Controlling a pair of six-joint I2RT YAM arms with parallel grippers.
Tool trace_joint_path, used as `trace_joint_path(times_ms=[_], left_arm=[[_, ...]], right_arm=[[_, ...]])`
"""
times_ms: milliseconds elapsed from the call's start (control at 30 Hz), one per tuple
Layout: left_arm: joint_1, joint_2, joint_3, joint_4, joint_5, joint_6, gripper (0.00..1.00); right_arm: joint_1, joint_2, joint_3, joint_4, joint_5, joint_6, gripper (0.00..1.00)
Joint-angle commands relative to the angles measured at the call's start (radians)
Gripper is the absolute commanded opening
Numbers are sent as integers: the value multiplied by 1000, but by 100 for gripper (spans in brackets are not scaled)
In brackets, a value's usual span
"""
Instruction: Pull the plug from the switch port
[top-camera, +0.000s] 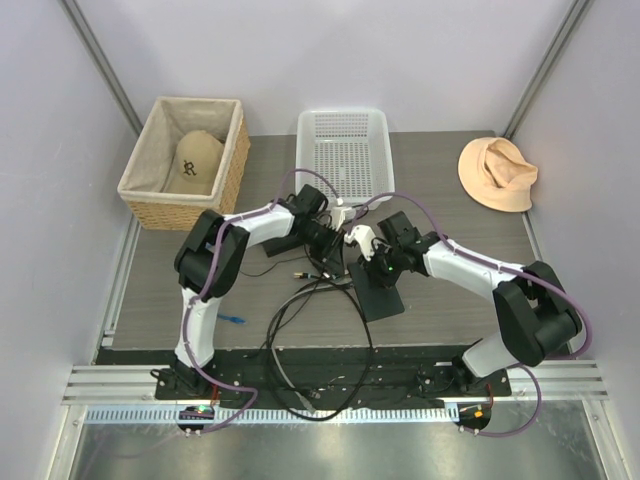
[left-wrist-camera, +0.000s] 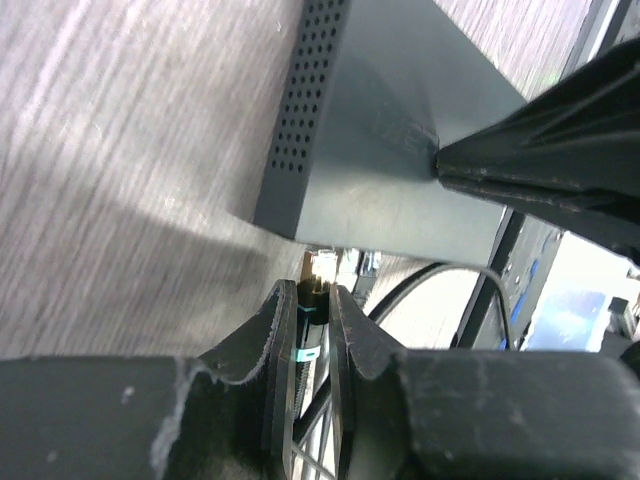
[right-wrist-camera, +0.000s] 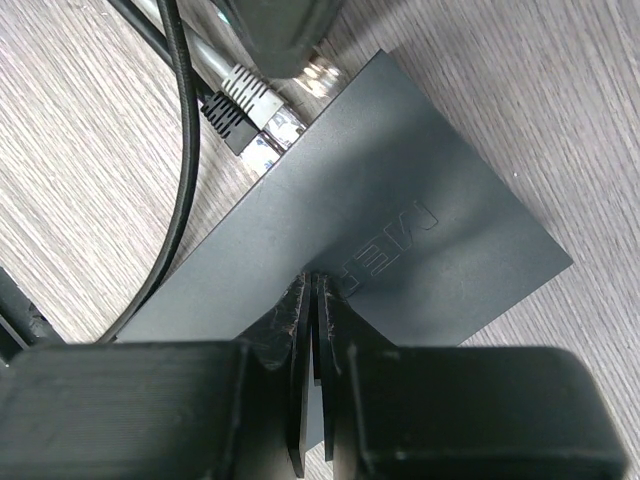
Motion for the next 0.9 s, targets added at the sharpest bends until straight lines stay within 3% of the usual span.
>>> trace_joint_path(times_ms=[0, 300, 367, 533, 667, 867], left_arm=[[10, -103, 48, -147, -8, 159, 0], [166, -290, 92, -340, -148, 299, 0], [202, -321, 121, -415, -185, 401, 0], [242, -404, 218, -560, -454, 655, 0], [249, -448, 214, -561, -652, 851, 0], [263, -456, 191, -517, -803, 899, 0]], right_arm=[[8, 33, -69, -36, 84, -32, 10], [8, 1, -86, -20, 87, -31, 11], [8, -8, -89, -19, 89, -31, 11], [8, -19, -95, -16, 90, -29, 11], [6, -25, -100, -8, 92, -31, 11], [8, -25, -103, -7, 92, -35, 11]])
